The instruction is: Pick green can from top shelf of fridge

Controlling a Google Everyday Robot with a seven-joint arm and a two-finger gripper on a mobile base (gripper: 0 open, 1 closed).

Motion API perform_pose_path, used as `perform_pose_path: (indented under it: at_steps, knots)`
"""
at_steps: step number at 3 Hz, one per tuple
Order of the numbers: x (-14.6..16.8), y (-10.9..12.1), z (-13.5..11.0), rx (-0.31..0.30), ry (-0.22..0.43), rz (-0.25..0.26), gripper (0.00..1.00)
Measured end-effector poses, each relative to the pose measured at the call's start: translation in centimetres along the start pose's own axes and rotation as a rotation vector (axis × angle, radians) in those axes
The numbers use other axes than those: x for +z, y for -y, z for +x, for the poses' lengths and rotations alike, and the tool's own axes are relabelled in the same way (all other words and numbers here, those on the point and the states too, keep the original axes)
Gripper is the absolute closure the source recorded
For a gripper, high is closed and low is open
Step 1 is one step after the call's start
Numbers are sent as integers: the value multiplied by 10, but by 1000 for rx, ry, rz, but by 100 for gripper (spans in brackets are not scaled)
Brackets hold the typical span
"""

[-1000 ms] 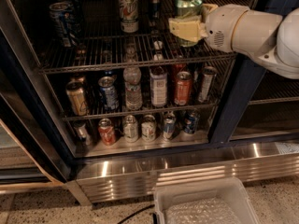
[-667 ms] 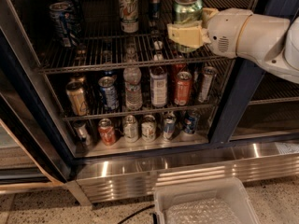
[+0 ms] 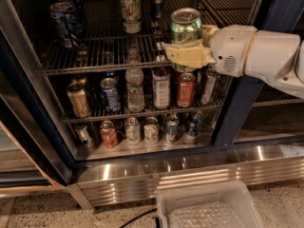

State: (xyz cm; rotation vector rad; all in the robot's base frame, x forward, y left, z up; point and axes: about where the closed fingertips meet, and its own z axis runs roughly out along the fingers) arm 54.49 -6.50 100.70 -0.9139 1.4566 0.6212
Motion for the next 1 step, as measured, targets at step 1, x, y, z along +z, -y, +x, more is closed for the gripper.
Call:
perform_pose_path:
  at_steps: [1]
  knots:
    - [0, 0, 0, 0, 0, 0, 100]
